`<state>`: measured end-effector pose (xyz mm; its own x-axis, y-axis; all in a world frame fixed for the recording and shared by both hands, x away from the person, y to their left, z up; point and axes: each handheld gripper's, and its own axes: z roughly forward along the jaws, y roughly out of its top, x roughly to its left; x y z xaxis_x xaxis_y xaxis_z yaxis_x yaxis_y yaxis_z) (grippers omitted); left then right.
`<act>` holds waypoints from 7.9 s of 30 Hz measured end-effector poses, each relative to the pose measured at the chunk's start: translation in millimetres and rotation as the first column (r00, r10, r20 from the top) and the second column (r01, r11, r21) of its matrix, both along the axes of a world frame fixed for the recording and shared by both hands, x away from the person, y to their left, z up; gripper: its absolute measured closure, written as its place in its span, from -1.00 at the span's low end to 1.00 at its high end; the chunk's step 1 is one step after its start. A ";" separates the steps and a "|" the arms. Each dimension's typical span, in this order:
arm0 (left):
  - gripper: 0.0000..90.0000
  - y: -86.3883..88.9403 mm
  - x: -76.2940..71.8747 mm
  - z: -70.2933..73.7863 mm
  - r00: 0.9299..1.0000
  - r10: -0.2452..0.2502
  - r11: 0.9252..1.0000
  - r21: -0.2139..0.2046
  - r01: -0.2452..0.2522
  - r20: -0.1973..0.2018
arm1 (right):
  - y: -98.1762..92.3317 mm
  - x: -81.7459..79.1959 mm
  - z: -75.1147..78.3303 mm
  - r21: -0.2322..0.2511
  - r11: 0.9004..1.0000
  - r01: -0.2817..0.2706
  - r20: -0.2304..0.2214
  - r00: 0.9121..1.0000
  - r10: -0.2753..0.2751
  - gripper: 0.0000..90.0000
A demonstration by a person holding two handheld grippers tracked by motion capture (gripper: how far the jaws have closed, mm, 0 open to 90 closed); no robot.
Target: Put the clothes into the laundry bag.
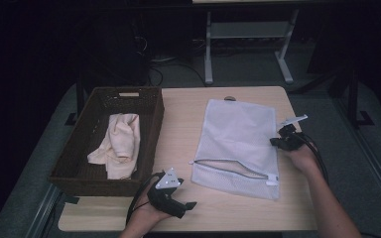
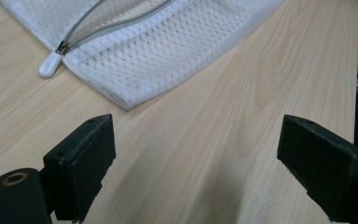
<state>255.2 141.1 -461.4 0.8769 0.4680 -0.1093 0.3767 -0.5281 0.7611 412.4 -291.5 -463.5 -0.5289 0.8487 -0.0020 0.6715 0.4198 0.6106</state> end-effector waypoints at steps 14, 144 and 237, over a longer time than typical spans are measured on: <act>-0.73 1.3 0.6 -0.3 1.000 0.009 1.000 0.007 -0.009 0.002 | -23.3 -43.6 3.3 -0.051 0.999 -0.008 -0.017 1.000 0.007 1.00; -0.71 9.7 13.2 97.1 0.998 0.056 0.996 0.065 -0.055 -0.017 | 32.2 -165.3 9.5 0.141 0.960 -0.242 0.074 0.969 0.234 -0.40; -0.80 197.2 197.9 22.0 0.774 0.615 0.760 0.374 -0.531 -0.150 | 27.0 -161.0 6.2 0.127 0.965 -0.230 0.048 0.973 0.225 -0.49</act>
<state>453.1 338.3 -439.4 0.3931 0.9178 -0.0567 0.8337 -0.3297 0.4430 251.4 -264.5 -457.2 -0.7095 0.7002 0.0802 0.5463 0.4745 0.6902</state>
